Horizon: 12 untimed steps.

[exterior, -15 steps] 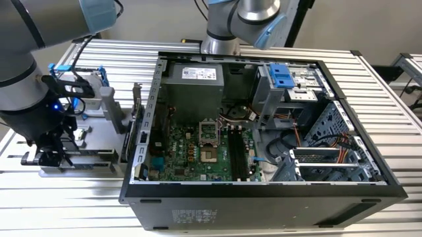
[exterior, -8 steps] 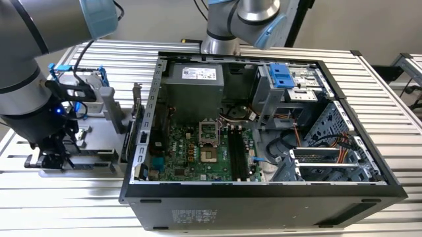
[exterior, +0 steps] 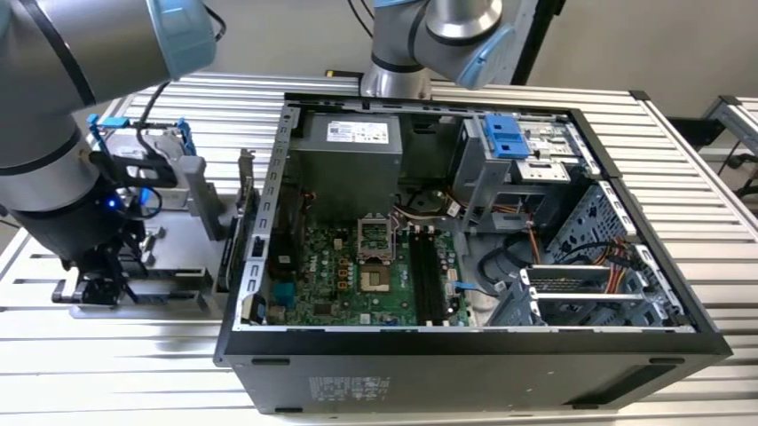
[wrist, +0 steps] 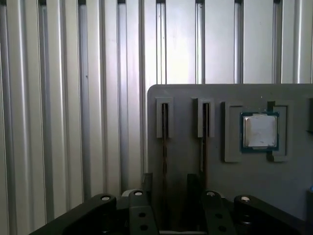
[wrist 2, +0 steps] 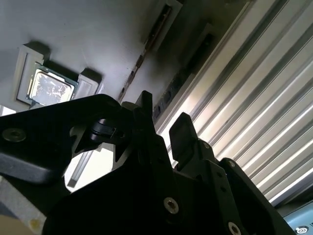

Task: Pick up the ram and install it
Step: 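Pick up the ram and move it above insertion slot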

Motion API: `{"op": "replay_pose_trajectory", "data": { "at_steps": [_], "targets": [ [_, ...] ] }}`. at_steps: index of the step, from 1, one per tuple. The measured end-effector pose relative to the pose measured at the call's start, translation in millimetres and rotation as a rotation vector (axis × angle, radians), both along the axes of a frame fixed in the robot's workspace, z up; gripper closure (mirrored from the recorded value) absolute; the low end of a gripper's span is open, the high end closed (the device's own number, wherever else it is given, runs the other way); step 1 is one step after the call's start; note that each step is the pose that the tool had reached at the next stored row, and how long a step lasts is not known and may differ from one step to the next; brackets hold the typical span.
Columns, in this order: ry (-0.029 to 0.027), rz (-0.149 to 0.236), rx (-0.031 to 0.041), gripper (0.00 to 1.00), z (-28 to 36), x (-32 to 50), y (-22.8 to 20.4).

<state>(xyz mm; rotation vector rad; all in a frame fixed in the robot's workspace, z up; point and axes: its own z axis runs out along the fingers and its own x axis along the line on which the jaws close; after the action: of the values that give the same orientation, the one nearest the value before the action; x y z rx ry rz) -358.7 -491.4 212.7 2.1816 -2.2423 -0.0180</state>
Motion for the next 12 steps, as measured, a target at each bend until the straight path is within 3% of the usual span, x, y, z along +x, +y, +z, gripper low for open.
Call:
{"op": "replay_pose_trajectory", "data": {
  "at_steps": [6,12],
  "targets": [
    [0.0001,-0.029,0.0000,0.00,-6.8,0.0,0.8],
    [0.0012,-0.030,0.0000,0.00,-14.1,0.0,0.3]
  ]
}}
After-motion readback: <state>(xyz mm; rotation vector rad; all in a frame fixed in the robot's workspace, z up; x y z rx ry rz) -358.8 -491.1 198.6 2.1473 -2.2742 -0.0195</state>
